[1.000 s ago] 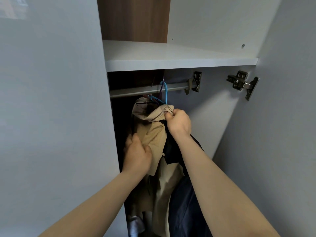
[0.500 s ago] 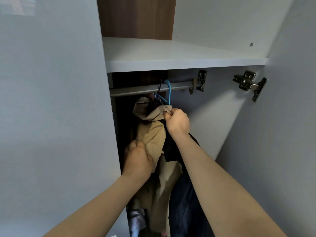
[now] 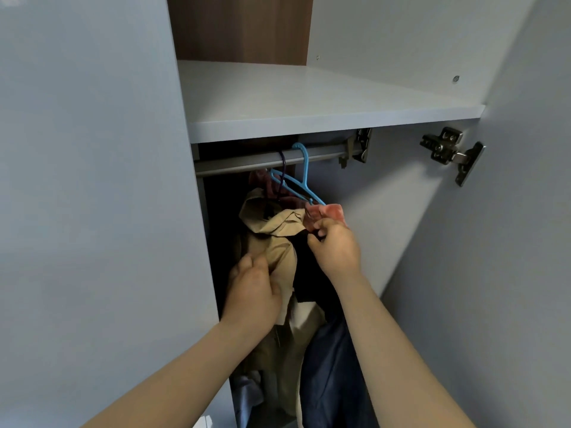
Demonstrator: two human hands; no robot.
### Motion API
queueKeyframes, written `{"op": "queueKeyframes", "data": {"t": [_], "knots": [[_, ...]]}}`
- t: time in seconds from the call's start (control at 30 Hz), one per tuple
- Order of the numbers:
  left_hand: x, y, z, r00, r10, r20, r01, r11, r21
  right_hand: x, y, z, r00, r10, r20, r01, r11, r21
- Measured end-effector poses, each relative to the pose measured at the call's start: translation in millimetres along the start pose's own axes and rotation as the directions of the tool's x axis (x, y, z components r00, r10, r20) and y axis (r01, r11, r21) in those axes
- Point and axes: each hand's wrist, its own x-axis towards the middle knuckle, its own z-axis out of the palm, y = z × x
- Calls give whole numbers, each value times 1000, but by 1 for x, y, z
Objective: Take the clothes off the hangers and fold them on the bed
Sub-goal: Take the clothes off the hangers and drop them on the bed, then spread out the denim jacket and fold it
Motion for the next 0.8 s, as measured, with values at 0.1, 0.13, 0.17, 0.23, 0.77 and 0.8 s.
{"op": "queueKeyframes", "data": {"t": [0.1,0.13,0.17,0.23,0.77,0.8], "knots": [[0,1,-1,998,40,42,-41,999,19,-22,10,-12,999,31,19,-31,999,-16],[-1,1,-1,997,54,59,-56,998,29,-29,12,-17,999,30,30,-30,999,-31],[-2,1,-1,995,68,76,-72,996,44,-36,14,-22,999,31,36,-29,999,-43],[-4,2,-3,988,109,111,-117,991,71,-50,13,-32,998,40,43,-36,996,-78],[-85,-20,-77,765,554,329,-540,829,-143,-247,-80,-116,935,309,-174,-334,932,-139],[-90,-20,-81,750,569,337,-552,819,-154,-259,-87,-120,927,323,-190,-352,925,-141]]}}
